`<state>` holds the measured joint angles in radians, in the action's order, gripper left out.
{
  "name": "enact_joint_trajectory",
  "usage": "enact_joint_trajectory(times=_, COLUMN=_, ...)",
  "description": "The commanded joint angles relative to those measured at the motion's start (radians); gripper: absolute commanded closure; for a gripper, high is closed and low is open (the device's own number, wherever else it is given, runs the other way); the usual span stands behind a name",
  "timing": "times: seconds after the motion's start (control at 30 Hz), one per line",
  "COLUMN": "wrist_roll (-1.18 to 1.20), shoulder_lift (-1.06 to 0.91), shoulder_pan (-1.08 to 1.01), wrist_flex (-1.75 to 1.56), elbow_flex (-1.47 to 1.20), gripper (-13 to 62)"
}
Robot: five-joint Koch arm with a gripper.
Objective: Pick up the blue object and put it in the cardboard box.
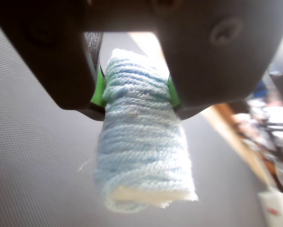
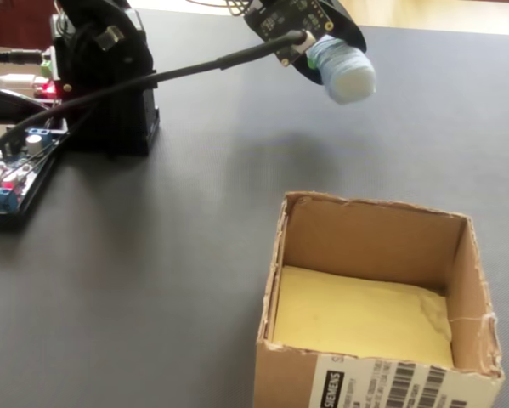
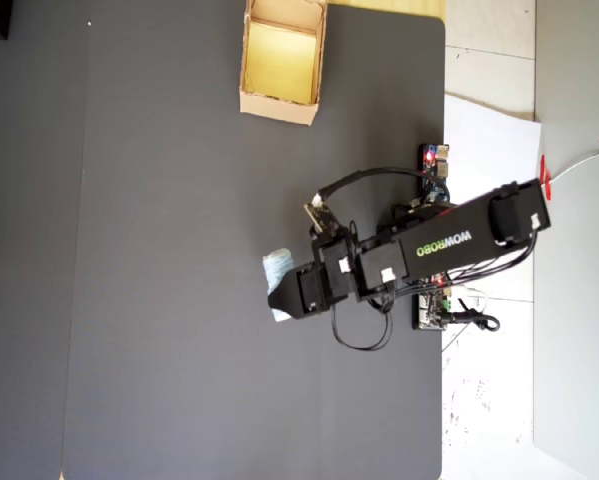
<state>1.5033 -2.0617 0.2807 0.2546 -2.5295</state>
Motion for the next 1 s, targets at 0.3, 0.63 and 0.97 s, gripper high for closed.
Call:
enact_joint_trajectory(times=0.3, wrist_roll=0.009, shoulder_lift=-0.12, shoulder_pan=-0.207, wrist_flex=-0.202, elbow_flex=-0.014, gripper=41.8)
enact_joint_trajectory(times=0.63, wrist_roll=0.0, shoulder_lift=-0.146, shoulder_pan=-0.491, wrist_flex=-0.268, elbow_flex=-0.012, gripper=41.8)
enact_joint_trajectory(times=0.97, wrist_roll=-0.014, shoulder_lift=-0.117, shoulder_pan=-0.718, wrist_flex=-0.354, elbow_flex=0.046, gripper=41.8)
